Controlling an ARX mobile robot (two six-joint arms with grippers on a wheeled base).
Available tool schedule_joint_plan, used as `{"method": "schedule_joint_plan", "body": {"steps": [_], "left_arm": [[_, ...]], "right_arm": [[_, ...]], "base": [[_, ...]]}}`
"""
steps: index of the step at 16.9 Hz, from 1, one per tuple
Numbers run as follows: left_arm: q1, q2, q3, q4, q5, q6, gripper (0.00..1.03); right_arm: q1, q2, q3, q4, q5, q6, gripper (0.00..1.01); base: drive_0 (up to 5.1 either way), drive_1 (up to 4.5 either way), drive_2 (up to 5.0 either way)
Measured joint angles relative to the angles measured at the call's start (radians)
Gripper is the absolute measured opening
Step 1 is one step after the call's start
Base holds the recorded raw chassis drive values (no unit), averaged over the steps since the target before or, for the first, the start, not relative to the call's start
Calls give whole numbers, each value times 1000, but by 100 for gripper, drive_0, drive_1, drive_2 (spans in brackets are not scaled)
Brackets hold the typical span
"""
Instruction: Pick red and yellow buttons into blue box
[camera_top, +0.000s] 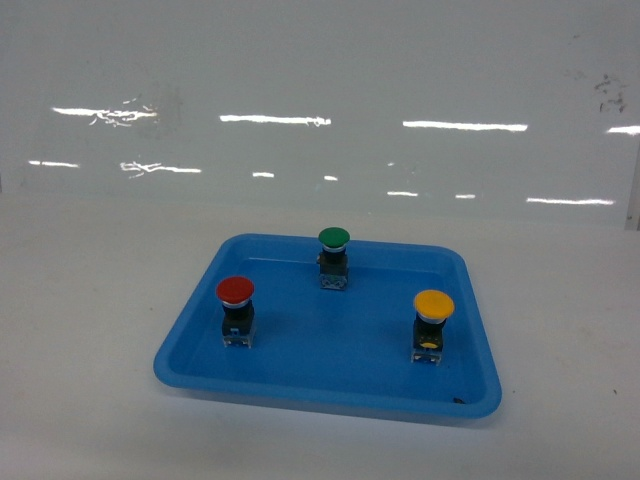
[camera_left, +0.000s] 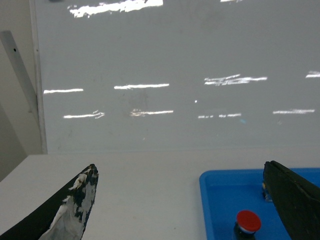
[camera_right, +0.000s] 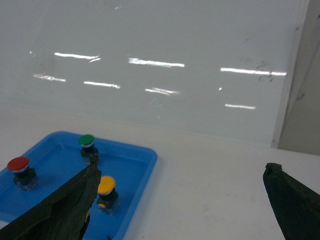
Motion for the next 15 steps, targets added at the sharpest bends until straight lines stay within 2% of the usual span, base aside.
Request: {"method": "schedule_joint_plan", "body": {"steps": [2, 4, 6, 7, 13, 14, 15], "left_arm": [[-13, 116, 27, 58, -20, 31, 98], [-21, 230, 93, 105, -42, 51, 98], [-35, 332, 140, 114, -69, 65, 98], [-42, 377, 162, 89, -70, 72, 98], [-45, 383, 163, 89, -72, 87, 98], [-45, 383, 163, 89, -72, 87, 98], [-45, 383, 163, 89, -72, 87, 98]], "right_arm": [[13, 81, 34, -5, -45, 6, 98], [27, 170, 85, -7, -66, 24, 98], [44, 248, 106, -13, -74, 37, 98], [51, 277, 117, -55, -82, 37, 98], [50, 278, 116, -57, -82, 26, 98], [50, 302, 118, -25, -85, 19, 98], [60, 372, 135, 40, -64, 0, 98]], "base": [[0, 0, 0], [0, 0, 0], [0, 0, 0], [0, 0, 0], [0, 0, 0], [0, 0, 0], [0, 0, 0]]}}
